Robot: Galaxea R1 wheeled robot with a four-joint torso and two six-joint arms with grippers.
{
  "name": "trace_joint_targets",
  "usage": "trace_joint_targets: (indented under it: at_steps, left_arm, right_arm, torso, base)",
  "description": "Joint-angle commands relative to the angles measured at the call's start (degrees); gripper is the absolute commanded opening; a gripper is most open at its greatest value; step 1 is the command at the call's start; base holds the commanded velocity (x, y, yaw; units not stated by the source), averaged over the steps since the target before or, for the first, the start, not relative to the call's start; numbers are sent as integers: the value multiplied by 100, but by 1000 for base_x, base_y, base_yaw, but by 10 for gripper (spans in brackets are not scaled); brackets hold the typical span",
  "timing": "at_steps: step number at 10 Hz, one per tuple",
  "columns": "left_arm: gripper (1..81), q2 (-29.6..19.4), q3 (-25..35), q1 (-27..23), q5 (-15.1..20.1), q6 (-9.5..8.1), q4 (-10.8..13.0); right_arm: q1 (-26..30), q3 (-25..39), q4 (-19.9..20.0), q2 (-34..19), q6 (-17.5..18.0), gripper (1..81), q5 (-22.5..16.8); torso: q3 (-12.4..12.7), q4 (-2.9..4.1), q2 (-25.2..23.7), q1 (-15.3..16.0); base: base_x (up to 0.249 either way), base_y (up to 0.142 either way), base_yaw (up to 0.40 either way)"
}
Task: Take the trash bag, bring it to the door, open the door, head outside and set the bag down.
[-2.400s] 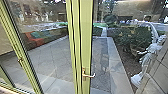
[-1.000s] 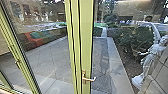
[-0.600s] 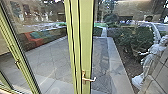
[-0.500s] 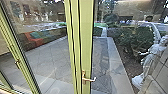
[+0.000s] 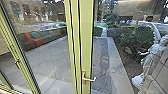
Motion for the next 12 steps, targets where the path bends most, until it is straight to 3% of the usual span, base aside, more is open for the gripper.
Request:
trace_joint_targets:
  at_steps: [1, 7, 12]
  left_arm:
    - [10, -62, 60, -243, 429, -4, -17]
    - [10, -53, 78, -243, 446, -4, -17]
    - [10, -45, 78, -243, 446, -4, -17]
  right_arm:
    - [287, 2089, -76, -1521, 0, 811, -83]
    - [1166, 3961, -155, -3068, 0, 811, -144]
    - [2756, 4910, 117, -4069, 114, 811, -1347]
  torso:
    - [0, 0, 0, 0]
    - [0, 0, 0, 0]
    - [0, 0, 0, 0]
  base:
    - [0, 0, 0]
    - [0, 0, 0]
    - [0, 0, 0]
